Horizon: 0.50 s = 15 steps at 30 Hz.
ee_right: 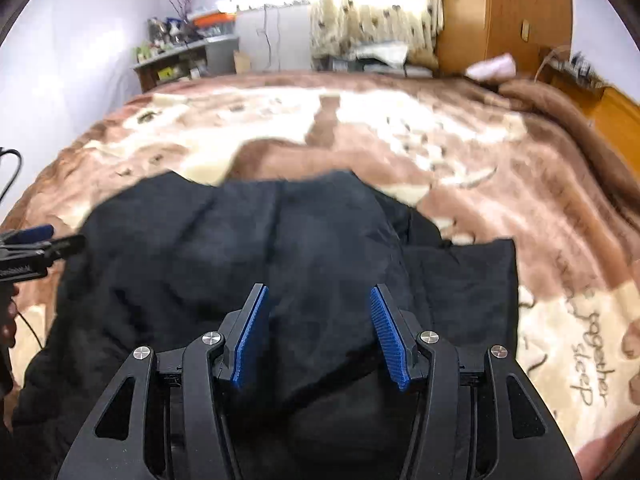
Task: Fold large clothes
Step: 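Press the folded jacket flat with both open tools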
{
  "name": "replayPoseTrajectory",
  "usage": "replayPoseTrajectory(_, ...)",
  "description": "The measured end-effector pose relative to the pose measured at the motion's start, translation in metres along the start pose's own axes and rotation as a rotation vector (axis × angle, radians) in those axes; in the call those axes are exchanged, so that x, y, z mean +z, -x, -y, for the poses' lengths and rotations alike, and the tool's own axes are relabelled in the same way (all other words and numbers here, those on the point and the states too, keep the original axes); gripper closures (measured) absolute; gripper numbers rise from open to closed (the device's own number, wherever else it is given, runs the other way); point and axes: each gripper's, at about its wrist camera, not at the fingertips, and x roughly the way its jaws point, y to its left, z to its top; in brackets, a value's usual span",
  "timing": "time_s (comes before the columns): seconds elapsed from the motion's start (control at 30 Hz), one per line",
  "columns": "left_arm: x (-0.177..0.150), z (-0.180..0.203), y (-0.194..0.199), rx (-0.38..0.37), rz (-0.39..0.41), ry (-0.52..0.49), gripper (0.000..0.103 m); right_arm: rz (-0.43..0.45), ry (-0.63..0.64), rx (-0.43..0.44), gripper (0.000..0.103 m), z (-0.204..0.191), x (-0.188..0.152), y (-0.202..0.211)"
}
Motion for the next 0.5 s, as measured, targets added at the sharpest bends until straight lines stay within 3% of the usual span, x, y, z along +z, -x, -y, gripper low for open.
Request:
replayPoseTrajectory(0.1,-0.006,0.006,-0.033,0.028,-0.107,-0.042,0.002,-0.051,0.016,0.003,0.05,0.003,-0.008,-0.02)
replayPoseTrajectory(0.3,-0.017,0.01,-0.042,0.056,-0.081,-0.072,0.0,-0.046,0.001,0.002,0.05,0.004,-0.023,-0.037)
replayPoseTrajectory(0.5,-0.021,0.007,-0.042,0.054,-0.077,-0.075,0.0,-0.064,-0.004,-0.001,0.05,0.0,-0.014,-0.037)
